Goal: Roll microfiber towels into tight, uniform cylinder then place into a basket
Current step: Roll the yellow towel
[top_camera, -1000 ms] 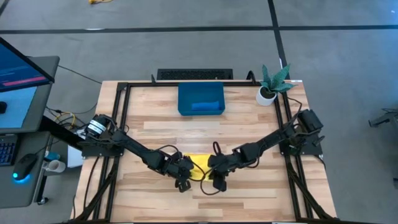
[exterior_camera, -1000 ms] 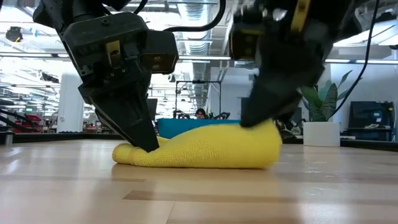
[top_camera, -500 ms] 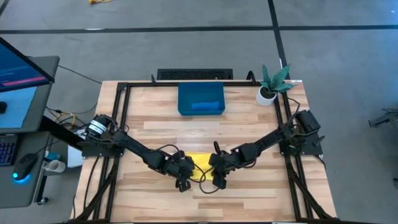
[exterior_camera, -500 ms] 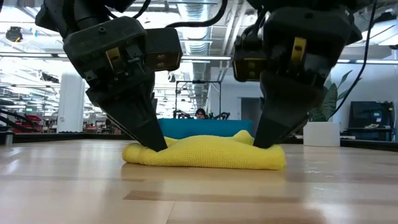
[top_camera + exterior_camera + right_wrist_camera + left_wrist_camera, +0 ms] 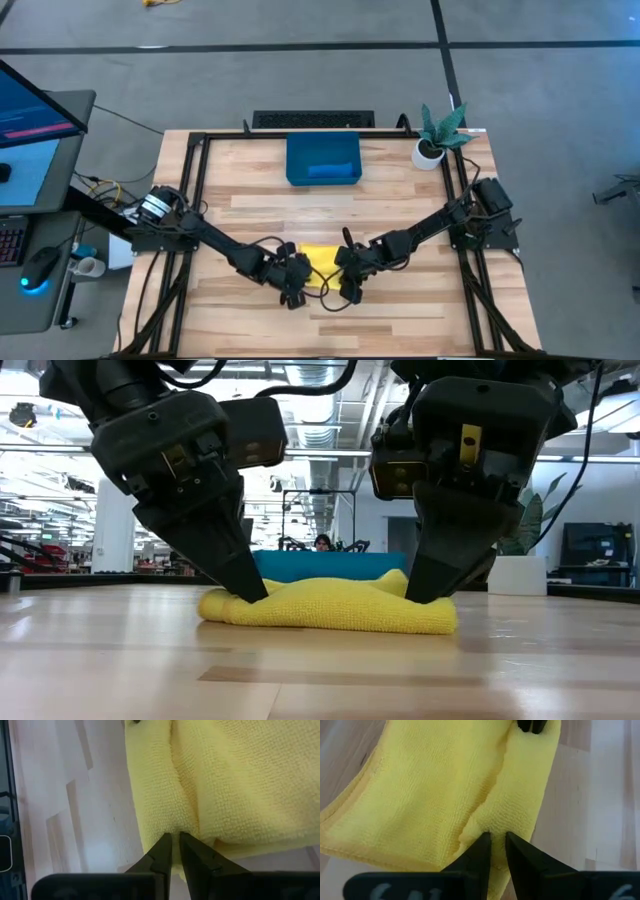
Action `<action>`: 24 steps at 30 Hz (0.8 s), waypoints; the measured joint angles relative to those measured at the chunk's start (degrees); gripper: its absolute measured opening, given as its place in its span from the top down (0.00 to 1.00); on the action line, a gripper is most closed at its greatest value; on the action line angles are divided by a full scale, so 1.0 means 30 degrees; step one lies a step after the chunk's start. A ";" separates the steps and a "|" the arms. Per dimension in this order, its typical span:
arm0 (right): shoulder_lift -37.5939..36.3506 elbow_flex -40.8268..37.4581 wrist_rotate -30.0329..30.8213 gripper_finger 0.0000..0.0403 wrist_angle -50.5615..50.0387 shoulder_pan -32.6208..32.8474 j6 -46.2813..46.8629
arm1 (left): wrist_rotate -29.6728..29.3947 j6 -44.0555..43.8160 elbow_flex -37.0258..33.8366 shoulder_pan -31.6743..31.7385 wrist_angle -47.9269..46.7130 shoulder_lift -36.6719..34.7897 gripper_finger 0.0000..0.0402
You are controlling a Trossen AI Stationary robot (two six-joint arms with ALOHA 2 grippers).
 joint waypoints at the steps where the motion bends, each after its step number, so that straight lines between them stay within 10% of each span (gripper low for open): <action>1: 0.0000 -0.0004 0.0000 0.84 -0.0014 0.0000 0.0007 | -0.0064 -0.0059 0.0000 -0.0094 -0.0004 -0.0004 0.86; 13: 0.0029 -0.0040 -0.0007 0.84 -0.0065 0.0015 0.0007 | -0.2784 0.2016 0.0007 -0.1141 -0.0054 -0.0971 0.86; 24: 0.0036 -0.0063 -0.0015 0.84 -0.0035 0.0015 0.0007 | -0.2907 0.9984 0.0022 -0.2254 0.2246 -0.1332 0.86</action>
